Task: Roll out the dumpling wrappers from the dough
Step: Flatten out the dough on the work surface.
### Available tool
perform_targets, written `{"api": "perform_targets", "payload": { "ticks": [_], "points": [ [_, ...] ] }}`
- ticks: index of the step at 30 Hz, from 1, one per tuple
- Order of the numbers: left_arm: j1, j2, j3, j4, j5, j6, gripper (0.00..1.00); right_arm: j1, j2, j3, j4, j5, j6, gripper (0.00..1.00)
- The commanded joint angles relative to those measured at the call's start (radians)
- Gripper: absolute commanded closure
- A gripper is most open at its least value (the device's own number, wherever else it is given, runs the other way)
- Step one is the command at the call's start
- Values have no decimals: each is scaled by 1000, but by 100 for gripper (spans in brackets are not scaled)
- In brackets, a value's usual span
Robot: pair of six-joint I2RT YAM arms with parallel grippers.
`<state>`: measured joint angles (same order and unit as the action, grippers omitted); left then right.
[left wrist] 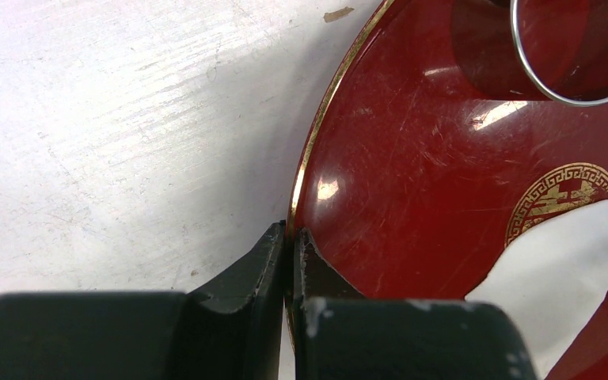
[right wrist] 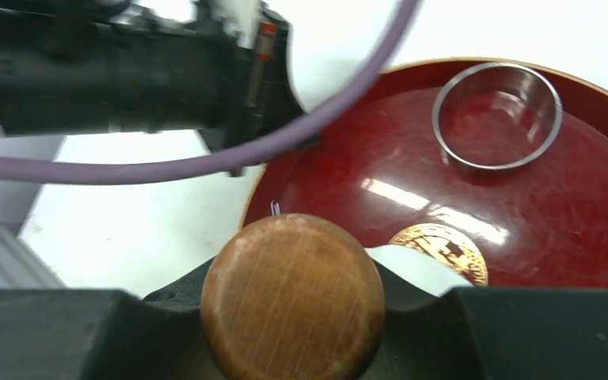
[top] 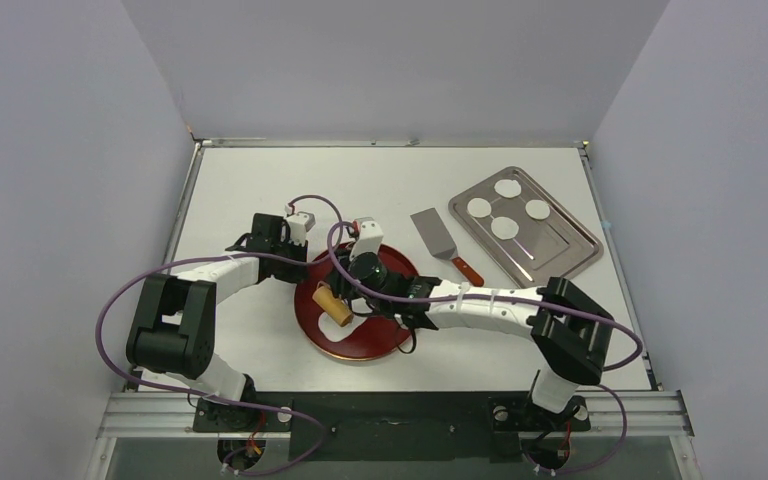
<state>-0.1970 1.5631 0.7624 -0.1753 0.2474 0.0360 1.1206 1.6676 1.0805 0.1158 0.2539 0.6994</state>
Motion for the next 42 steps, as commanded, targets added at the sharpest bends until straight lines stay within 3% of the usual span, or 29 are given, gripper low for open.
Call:
{"api": "perform_targets", "payload": {
  "ticks": [1,5,10,24,29,35,42],
  "points": [
    [-3,-15,5,25,-11,8,100,-22,57,-25,21,51,41,100],
    [-2,-22,3,27,-14,8,100,-46,93,-73,18,57,75,100],
    [-2,-20,4,27,-13,7,100,-52,74,-150,-44,171,78,100],
    [-4,-15,6,25,-13,8,100,-110,-119,-382,-95,321,118,100],
    [-3,-17,6,22,-13,6,100,-98,-225,-336,-201,394,45,100],
    [-4,-15,5,26,-13,6,100,-21,-256,-203,-194,413,-43,100],
    [-4,-13,6,23,-16,8,100,3,-138,-120,27,190,-46,100]
  ]
}}
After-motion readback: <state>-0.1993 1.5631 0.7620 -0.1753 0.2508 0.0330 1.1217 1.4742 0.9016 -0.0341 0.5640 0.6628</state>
